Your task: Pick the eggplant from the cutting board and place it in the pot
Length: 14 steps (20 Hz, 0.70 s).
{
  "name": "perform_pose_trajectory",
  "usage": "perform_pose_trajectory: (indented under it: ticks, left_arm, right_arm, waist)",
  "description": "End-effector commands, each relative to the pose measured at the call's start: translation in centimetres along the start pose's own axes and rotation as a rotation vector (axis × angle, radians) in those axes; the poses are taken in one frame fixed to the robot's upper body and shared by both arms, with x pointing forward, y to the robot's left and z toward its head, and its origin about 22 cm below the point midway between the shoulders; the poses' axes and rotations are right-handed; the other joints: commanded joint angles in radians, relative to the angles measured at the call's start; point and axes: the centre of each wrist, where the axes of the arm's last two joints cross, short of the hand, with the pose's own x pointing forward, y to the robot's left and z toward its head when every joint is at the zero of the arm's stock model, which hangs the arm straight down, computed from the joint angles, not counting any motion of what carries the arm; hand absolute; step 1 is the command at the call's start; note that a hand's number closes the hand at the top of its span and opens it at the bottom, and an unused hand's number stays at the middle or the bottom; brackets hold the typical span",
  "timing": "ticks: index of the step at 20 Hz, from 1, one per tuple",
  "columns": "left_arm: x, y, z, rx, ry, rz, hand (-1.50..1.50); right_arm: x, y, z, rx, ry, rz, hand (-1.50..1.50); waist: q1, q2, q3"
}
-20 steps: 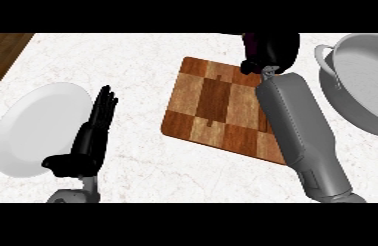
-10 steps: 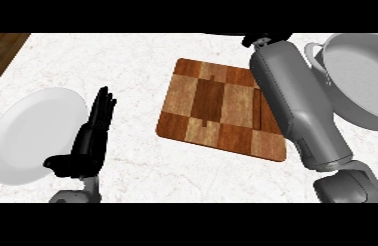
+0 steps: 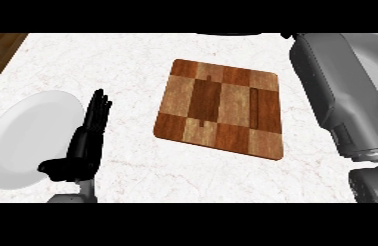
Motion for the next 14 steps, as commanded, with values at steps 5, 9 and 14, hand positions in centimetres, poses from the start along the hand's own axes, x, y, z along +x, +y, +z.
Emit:
perform_pose_trajectory:
  ticks: [5, 9, 14]
  left_arm:
    - [-0.2, 0.3, -0.2, -0.001, 0.002, -0.005, 0.00]
    - [0.7, 1.5, -0.1, 0.009, 0.028, 0.011, 0.00]
    - [0.2, 1.3, -0.7, 0.009, 0.009, 0.015, 0.00]
  right_arm:
    - [-6.5, 0.7, -4.8, -0.026, 0.083, 0.001, 1.50]
    - [-11.8, 2.2, -6.6, 0.007, 0.089, 0.040, 1.50]
    - [-14.7, 4.5, -6.4, 0.117, 0.103, 0.002, 1.50]
  waist:
    - [-0.010, -0.003, 0.000]
    - [-0.018, -0.005, 0.000]
    - [-0.013, -0.003, 0.001]
